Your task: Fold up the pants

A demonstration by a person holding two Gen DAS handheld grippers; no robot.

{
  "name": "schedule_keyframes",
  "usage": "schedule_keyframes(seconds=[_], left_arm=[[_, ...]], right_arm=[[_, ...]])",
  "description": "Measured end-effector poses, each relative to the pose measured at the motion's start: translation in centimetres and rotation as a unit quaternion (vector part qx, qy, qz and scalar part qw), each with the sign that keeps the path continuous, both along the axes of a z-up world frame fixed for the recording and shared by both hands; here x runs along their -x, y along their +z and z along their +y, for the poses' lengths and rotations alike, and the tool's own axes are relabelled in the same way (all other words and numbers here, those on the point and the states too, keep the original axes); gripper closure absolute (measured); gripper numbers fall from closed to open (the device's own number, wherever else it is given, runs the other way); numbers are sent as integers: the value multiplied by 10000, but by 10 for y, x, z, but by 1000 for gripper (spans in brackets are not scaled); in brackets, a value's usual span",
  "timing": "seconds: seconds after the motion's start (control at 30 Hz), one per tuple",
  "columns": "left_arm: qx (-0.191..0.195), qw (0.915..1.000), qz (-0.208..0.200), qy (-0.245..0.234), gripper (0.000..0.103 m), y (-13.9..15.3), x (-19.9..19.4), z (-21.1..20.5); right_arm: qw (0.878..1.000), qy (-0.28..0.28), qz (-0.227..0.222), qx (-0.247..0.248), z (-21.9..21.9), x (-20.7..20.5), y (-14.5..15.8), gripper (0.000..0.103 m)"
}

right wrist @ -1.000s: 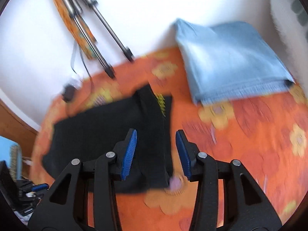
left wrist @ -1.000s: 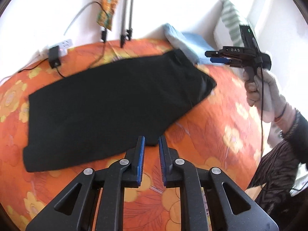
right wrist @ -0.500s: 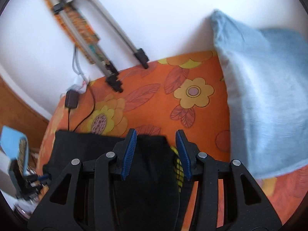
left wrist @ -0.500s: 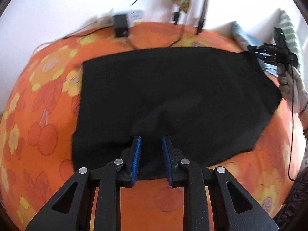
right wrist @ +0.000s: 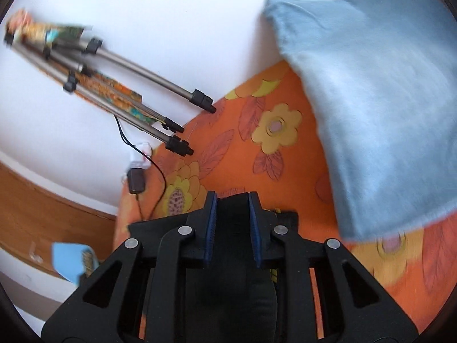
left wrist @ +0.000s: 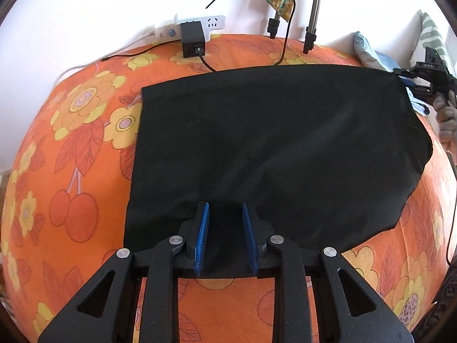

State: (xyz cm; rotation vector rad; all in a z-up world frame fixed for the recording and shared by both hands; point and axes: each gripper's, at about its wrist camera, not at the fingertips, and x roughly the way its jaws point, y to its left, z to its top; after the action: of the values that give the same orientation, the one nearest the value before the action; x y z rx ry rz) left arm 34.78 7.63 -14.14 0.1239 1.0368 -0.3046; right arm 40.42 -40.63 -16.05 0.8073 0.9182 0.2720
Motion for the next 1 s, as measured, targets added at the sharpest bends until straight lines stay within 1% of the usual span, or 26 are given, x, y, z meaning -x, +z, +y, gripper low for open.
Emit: schedule_keyframes(seconds=[0.03,0.07,0.13,0.17,0.2,0.23,0.3,0.33,0.4,0.43,0.47,0.5,0.53,0.6,0.63,0.67,0.7,0.8,0.83,0.93,0.97,1.0], left_arm=[[2,10000,-1,5,79,0,0,0],[-7,10000,-8,11,79,0,0,0],[-45,10000,-16,38,78,0,0,-2],[-104,9999,-31,31,78,0,0,-3],[-165,9998,-55,33,78,0,1,-3],[-243,9997,-74,43,79,0,1,-3],[-297,9995,-75,101,79,2,1,0],[-282,9995,-91,130,79,5,0,3],[-296,9989,-283,247,79,17,-5,11],[-308,9984,-401,272,75,23,-9,14],[-326,9975,-541,308,72,30,-14,17],[-298,9968,-653,340,63,36,-23,22],[-251,9964,-704,401,55,39,-31,26],[61,9966,-643,516,50,41,-54,37],[245,9970,-507,529,46,38,-68,42],[328,9969,-391,594,45,32,-80,45],[350,9966,-359,648,45,28,-89,48],[244,9958,-311,825,45,12,-116,42],[253,9953,-332,876,45,8,-122,42],[389,9942,-303,960,46,-2,-134,41],[347,9939,-361,980,47,-3,-137,38],[300,9938,-391,1000,58,-5,-138,37]], right_arm=[[9998,-161,53,63,-4,2,-3,81],[9992,-278,43,295,-5,3,-5,79],[9937,-509,109,992,-3,1,-5,77],[9927,-509,26,1096,-3,2,-3,76],[9921,-478,-101,1156,-3,2,1,76],[9908,-460,-197,1254,-3,4,7,74],[9858,-376,-467,1566,3,9,23,73],[9842,-252,-559,1660,8,11,30,73],[9828,154,-692,1704,22,17,39,73],[9828,154,-692,1704,22,17,39,73],[9810,411,-704,1760,36,23,43,73],[9748,802,-638,1984,61,36,45,73],[9717,941,-621,2074,72,44,45,73],[9677,1137,-492,2198,90,64,40,73],[9667,1258,-394,2192,99,73,34,73],[9648,1344,-280,2242,106,80,27,73],[9608,1381,-168,2398,112,87,22,73],[9475,1383,-81,2881,118,99,14,73],[9457,1389,-55,2939,118,101,11,73],[9469,1423,24,2882,113,101,8,73],[9454,1445,31,2920,114,101,7,73],[9437,1461,26,2969,115,99,8,73]])
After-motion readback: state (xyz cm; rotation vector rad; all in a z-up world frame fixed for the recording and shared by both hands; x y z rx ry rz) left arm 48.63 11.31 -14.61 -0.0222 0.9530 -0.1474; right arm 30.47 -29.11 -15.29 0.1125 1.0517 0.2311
